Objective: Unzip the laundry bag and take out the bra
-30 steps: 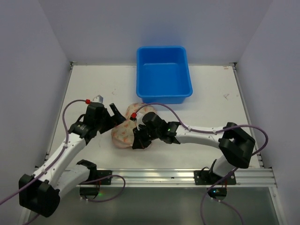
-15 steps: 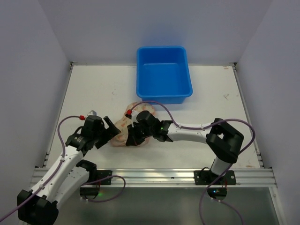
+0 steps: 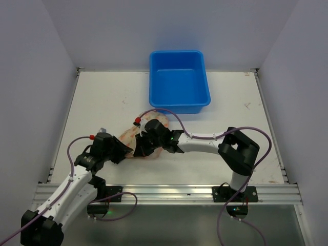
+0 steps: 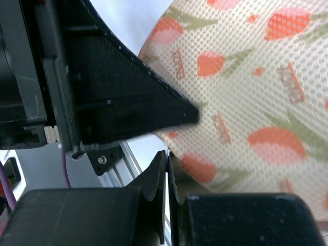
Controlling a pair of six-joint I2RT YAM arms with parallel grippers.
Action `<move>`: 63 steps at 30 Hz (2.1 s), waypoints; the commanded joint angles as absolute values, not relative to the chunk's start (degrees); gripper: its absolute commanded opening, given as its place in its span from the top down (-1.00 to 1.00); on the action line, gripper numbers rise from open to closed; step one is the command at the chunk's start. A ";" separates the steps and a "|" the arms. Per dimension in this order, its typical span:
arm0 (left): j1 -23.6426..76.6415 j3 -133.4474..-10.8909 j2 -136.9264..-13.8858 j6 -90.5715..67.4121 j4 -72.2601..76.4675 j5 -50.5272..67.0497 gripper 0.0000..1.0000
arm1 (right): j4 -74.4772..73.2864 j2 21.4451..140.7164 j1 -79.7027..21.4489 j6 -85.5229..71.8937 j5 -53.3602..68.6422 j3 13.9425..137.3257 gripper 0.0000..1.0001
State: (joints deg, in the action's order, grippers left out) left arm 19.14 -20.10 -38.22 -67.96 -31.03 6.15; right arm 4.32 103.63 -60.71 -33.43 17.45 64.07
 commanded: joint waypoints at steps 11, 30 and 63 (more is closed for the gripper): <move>18.90 -22.76 -42.62 -62.94 -27.42 6.50 1.00 | -6.75 84.67 -53.62 -29.36 9.58 49.67 1.00; 18.37 -37.06 -64.23 -43.95 -15.82 10.37 0.78 | -9.41 71.10 -47.28 -30.58 13.97 43.32 1.00; 26.80 -25.05 -52.73 -66.62 -7.74 7.74 -0.74 | 4.57 96.77 -56.78 -37.18 12.92 59.59 1.00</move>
State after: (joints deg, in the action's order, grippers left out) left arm 25.96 -25.36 -51.96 -64.42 -14.79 9.67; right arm 2.11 97.10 -56.36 -37.12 13.04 57.63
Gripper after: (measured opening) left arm 0.883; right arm 0.010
